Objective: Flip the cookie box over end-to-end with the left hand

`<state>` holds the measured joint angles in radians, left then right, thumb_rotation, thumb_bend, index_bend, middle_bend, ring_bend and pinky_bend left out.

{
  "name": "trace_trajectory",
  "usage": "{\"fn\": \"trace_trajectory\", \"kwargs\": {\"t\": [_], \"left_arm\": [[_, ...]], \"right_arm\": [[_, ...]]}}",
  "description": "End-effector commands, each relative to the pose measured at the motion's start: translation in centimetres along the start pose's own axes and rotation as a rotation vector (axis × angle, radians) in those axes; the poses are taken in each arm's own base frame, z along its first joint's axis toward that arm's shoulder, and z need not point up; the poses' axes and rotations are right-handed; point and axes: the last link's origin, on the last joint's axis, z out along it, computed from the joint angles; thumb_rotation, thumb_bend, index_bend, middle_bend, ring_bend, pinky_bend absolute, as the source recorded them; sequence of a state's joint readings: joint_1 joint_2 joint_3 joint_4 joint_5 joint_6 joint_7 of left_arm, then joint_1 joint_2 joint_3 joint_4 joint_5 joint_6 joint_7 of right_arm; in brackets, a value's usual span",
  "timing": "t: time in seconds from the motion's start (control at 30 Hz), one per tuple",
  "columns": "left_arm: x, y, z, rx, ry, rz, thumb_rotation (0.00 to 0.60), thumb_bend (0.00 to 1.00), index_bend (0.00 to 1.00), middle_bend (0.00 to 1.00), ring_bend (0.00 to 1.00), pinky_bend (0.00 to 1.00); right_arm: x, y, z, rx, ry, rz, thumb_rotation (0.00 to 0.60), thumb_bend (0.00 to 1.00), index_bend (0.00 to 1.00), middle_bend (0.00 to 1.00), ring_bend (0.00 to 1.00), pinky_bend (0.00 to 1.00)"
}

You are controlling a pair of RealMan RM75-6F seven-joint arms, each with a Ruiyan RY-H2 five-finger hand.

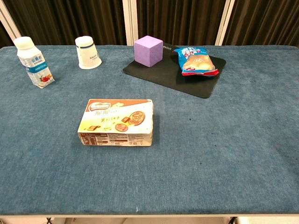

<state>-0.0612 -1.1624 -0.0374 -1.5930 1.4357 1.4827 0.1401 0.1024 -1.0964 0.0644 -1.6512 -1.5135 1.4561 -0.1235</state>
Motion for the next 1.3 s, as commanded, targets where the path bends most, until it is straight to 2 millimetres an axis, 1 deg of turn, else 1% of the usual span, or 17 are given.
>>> {"fn": "trace_trajectory", "kwargs": {"t": [0.03,0.17,0.23,0.27,0.4,0.5,0.57,0.6,0.67,0.7,0.73,0.8,0.9,0.97,1.1,1.3], "left_arm": [[0.0,0.0,0.0,0.004,-0.003,-0.001,0.6,0.0,0.03,0.01,0.0,0.0],[0.3,0.4,0.2,-0.003,0.0,-0.013,0.6,0.0,0.03,0.01,0.0,0.0],[0.6,1.0,0.5,-0.024,0.007,-0.026,0.6,0.0,0.03,0.01,0.0,0.0],[0.8,1.5,0.8,-0.038,0.01,-0.034,0.6,0.0,0.03,0.01,0.0,0.0],[1.4,4.2,2.1,-0.125,-0.014,-0.085,0.6,0.0,0.03,0.01,0.0,0.0],[1.9,7.3,3.5,-0.22,-0.05,-0.114,0.6,0.0,0.03,0.01,0.0,0.0],[2.1,9.3,4.3,-0.272,-0.067,-0.115,0.6,0.0,0.05,0.04,0.0,0.0],[2.1,10.7,4.8,-0.305,-0.084,-0.109,0.6,0.0,0.06,0.06,0.0,0.0],[1.9,13.0,5.5,-0.353,-0.119,-0.101,0.6,0.0,0.07,0.08,0.01,0.0],[1.8,14.5,5.9,-0.381,-0.143,-0.101,0.6,0.0,0.07,0.08,0.01,0.0],[1.7,15.3,6.1,-0.394,-0.156,-0.1,0.6,0.0,0.07,0.08,0.02,0.0],[1.5,18.0,6.7,-0.439,-0.204,-0.093,0.6,0.0,0.07,0.08,0.02,0.0],[1.3,21.0,7.1,-0.481,-0.24,-0.061,0.6,0.0,0.07,0.08,0.02,0.0],[1.1,22.6,7.1,-0.498,-0.238,-0.018,0.6,0.0,0.07,0.08,0.01,0.0],[0.1,26.6,6.7,-0.531,-0.295,0.012,0.6,0.0,0.07,0.06,0.0,0.0],[-0.7,31.6,6.5,-0.556,-0.337,0.066,0.6,0.0,0.07,0.05,0.0,0.0]], "right_arm": [[-0.1,0.1,-0.1,-0.007,0.003,0.002,0.6,0.0,0.0,0.0,0.0,0.0],[0.0,0.6,-0.4,-0.016,0.012,0.01,0.6,0.0,0.0,0.0,0.0,0.0],[0.2,0.8,-0.6,-0.021,0.024,0.016,0.6,0.0,0.0,0.0,0.0,0.0],[0.2,1.0,-0.7,-0.022,0.029,0.018,0.6,0.0,0.0,0.0,0.0,0.0],[0.5,1.6,-1.2,-0.02,0.045,0.02,0.6,0.0,0.0,0.0,0.0,0.0],[0.5,2.0,-1.6,-0.018,0.052,0.019,0.6,0.0,0.0,0.0,0.0,0.0],[0.6,2.2,-1.8,-0.015,0.056,0.022,0.6,0.0,0.0,0.0,0.0,0.0],[0.6,2.3,-1.8,-0.015,0.057,0.022,0.6,0.0,0.0,0.0,0.0,0.0],[0.5,2.5,-1.9,-0.011,0.054,0.016,0.6,0.0,0.0,0.0,0.0,0.0],[0.4,2.6,-1.9,-0.008,0.049,0.011,0.6,0.0,0.0,0.0,0.0,0.0],[0.4,2.6,-1.8,-0.007,0.047,0.009,0.6,0.0,0.0,0.0,0.0,0.0],[0.5,2.6,-1.8,0.0,0.045,0.01,0.6,0.0,0.0,0.0,0.0,0.0],[0.5,2.7,-1.8,0.0,0.038,0.01,0.6,0.0,0.0,0.0,0.0,0.0],[0.4,2.8,-1.8,-0.003,0.03,0.006,0.6,0.0,0.0,0.0,0.0,0.0],[0.3,3.0,-1.7,-0.009,0.018,0.006,0.6,0.0,0.0,0.0,0.0,0.0],[0.2,2.9,-1.4,-0.007,0.008,0.006,0.6,0.0,0.0,0.0,0.0,0.0]]}}
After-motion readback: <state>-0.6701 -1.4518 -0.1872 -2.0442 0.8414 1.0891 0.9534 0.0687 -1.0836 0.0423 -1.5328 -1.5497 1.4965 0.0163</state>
